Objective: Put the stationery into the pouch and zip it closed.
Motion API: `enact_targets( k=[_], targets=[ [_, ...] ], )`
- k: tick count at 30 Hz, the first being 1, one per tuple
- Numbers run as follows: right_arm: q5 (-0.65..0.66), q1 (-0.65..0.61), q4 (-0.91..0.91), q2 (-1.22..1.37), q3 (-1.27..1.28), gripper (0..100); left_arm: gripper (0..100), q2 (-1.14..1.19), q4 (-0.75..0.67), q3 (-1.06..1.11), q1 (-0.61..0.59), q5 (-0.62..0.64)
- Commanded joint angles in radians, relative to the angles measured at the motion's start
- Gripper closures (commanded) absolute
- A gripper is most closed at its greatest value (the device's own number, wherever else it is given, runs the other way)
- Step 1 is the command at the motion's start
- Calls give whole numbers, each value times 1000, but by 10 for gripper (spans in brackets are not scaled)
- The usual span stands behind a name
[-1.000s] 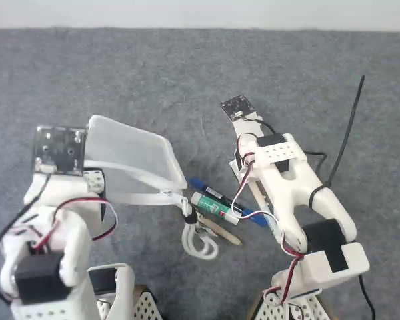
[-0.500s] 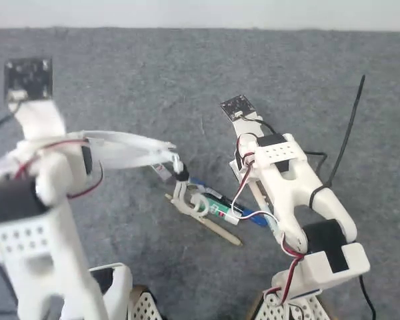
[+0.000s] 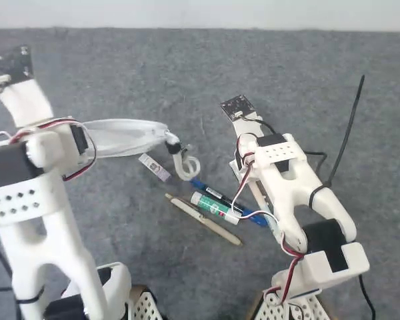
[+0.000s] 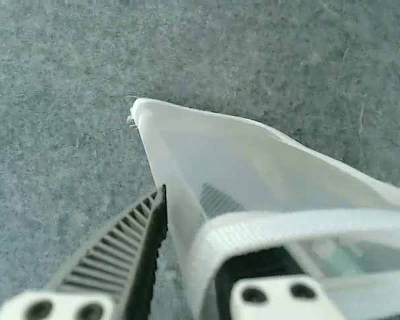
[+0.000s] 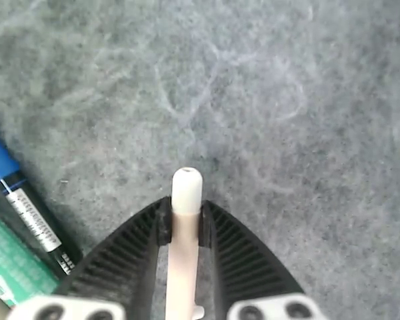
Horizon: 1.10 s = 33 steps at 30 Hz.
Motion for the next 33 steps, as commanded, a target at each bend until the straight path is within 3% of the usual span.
enact_targets(
  k=[1,10,26,33],
  targets=[
    [-9,4,-4,-71,-5,991,909,0,20,-50,-6,18],
    [-9,4,-4,-71,-5,991,986,0,-18,-22,-8,-23],
    [-6,2,24,-79,-11,991,991,0,-183,239,-3,-89],
    [-9,-61,114,-317,6,991,991,0,-189,213,-3,-54]
  ],
)
